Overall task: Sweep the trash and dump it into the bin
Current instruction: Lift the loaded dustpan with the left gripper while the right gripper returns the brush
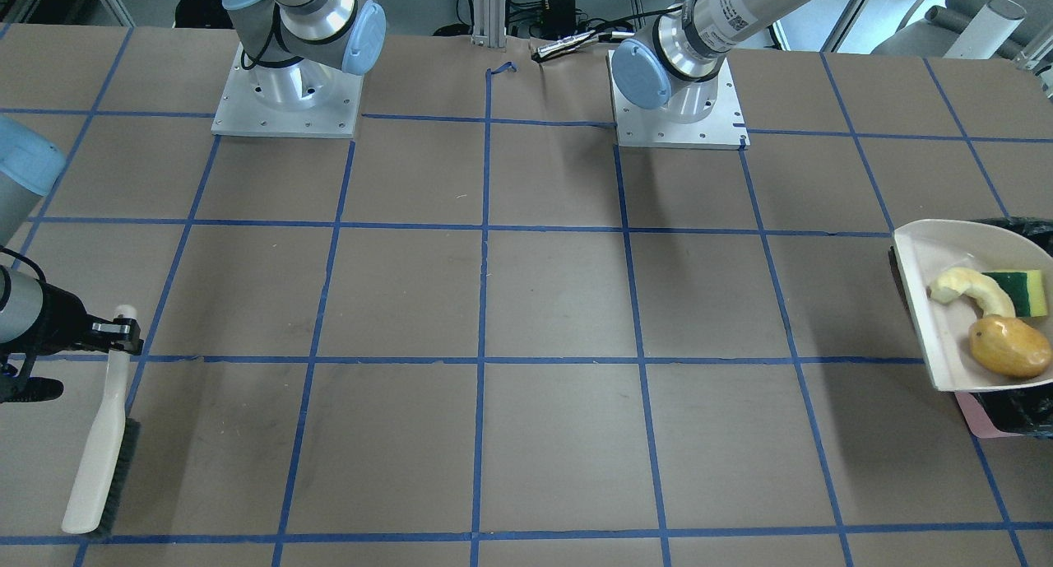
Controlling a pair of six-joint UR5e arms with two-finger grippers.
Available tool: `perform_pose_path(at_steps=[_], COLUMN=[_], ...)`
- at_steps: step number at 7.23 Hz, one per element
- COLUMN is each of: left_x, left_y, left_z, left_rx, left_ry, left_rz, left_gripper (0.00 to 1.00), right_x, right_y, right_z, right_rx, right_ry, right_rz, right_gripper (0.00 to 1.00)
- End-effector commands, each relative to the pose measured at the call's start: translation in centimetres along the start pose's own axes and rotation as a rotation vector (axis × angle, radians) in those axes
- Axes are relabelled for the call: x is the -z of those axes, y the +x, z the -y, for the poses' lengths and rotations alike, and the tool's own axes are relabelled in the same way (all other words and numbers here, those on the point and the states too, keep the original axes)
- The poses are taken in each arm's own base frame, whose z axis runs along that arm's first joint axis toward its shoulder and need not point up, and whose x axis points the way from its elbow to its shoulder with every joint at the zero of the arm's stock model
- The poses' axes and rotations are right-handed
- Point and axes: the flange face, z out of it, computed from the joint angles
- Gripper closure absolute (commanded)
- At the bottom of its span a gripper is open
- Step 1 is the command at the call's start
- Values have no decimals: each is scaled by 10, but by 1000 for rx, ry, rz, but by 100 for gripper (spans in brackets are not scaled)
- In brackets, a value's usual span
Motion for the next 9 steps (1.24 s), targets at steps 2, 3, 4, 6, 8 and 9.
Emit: perform_pose_path(at_steps=[2, 3, 4, 6, 8, 9], left_x=[9, 6, 8, 5, 21, 24], left_y=[46, 46, 47, 50, 49, 47], left_z=[-84, -101, -110, -110, -102, -103], left_rx=[-43, -66, -70, -71, -78, -78], left_ry=[-101, -140, -190, -205, -280, -324], left_rz=[25, 41, 4, -31, -86, -74], left_gripper=[100, 100, 100, 100, 100, 100], right_x=[-17, -19, -18, -9, -7, -8], right_y=[9, 9, 9, 7, 7, 7], right_z=[-13, -13, -13, -17, -18, -18], right_rx=[-9, -8, -11, -25, -23, -14], right_ry=[-44, -43, -40, -32, -31, -34], right_rz=[19, 19, 18, 10, 12, 13], right_gripper=[100, 100, 100, 100, 100, 100])
